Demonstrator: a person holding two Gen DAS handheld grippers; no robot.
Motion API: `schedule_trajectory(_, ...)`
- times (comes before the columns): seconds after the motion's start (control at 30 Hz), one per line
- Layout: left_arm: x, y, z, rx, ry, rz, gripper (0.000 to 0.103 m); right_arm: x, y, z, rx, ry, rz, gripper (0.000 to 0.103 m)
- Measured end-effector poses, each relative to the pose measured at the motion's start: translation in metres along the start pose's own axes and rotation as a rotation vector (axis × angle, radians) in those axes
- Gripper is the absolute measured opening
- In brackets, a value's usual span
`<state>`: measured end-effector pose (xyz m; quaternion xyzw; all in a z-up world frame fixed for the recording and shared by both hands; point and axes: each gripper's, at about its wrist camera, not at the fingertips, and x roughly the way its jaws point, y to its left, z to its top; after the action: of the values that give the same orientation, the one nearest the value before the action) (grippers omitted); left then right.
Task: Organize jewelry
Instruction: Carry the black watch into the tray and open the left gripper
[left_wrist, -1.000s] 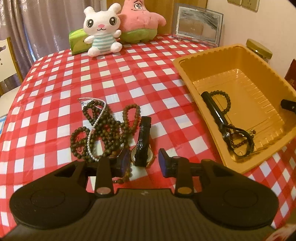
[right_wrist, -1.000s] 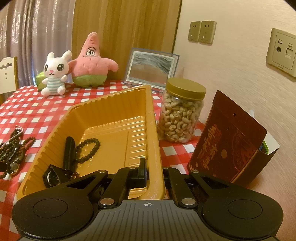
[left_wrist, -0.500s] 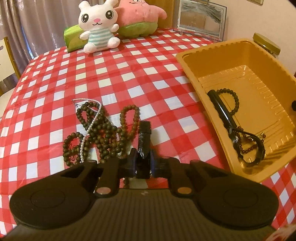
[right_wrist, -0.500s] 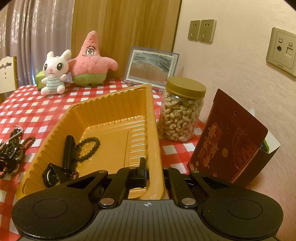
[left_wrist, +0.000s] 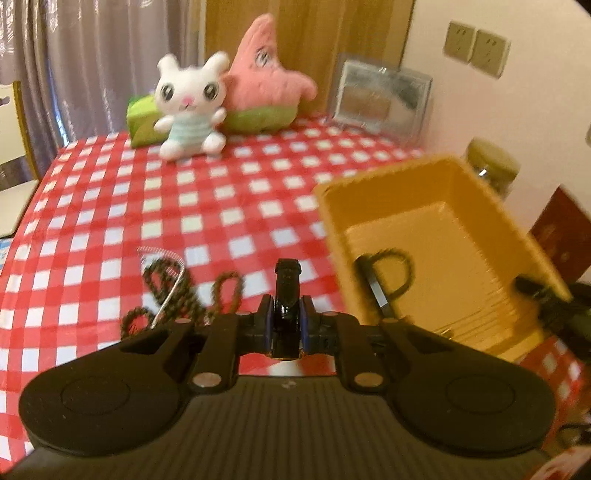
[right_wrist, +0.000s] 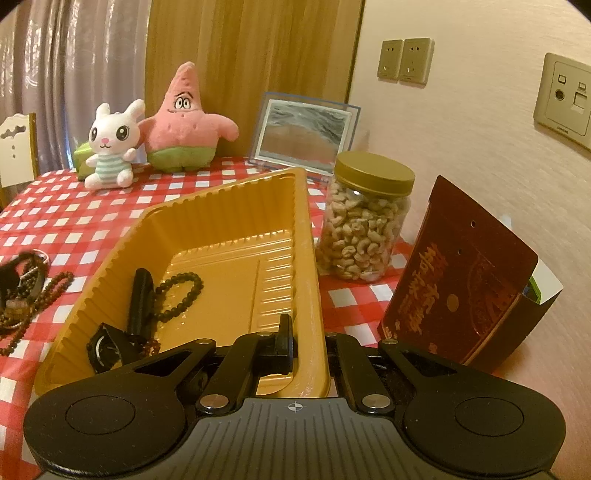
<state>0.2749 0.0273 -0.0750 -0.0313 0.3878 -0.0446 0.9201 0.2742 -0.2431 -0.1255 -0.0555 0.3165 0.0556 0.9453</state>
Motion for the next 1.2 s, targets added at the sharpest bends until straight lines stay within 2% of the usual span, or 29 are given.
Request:
schedule_trajectory(0.23, -0.003, -0.032, 0.016, -0.014, -0.004, -0.087, 0.013, -0.002, 0.001, 0.002, 0.003, -0.002, 0.008, 0.003)
schedule_trajectory(0.4, 0.014, -0.058, 0.017, 0.001, 0.02, -0.157, 0.013, -0.002, 0.001, 0.002, 0.0, -0.006, 0.007, 0.003)
schedule_trajectory(0.6, 0.045, -0.078, 0.015, 0.013, 0.063, -0.195, 0.013, 0.0, 0.002, 0.004, -0.004, -0.015, 0.013, 0.003)
schedule_trajectory(0.9, 0.076, -0.092, 0.012, 0.016, 0.116, -0.198, 0.013, 0.007, 0.002, 0.006, -0.01, -0.014, 0.018, 0.004)
schedule_trajectory(0.97, 0.074, -0.092, 0.013, 0.017, 0.105, -0.201, 0.014, 0.008, 0.002, 0.006, -0.01, -0.012, 0.018, 0.004)
schedule_trajectory(1.07, 0.069, -0.095, 0.018, 0.027, 0.078, -0.206, 0.021, 0.01, 0.001, 0.006, -0.009, -0.009, 0.018, 0.004)
schedule_trajectory(1.2, 0.059, -0.093, 0.021, 0.023, 0.054, -0.203, 0.022, 0.012, 0.001, 0.007, -0.009, -0.006, 0.019, 0.004)
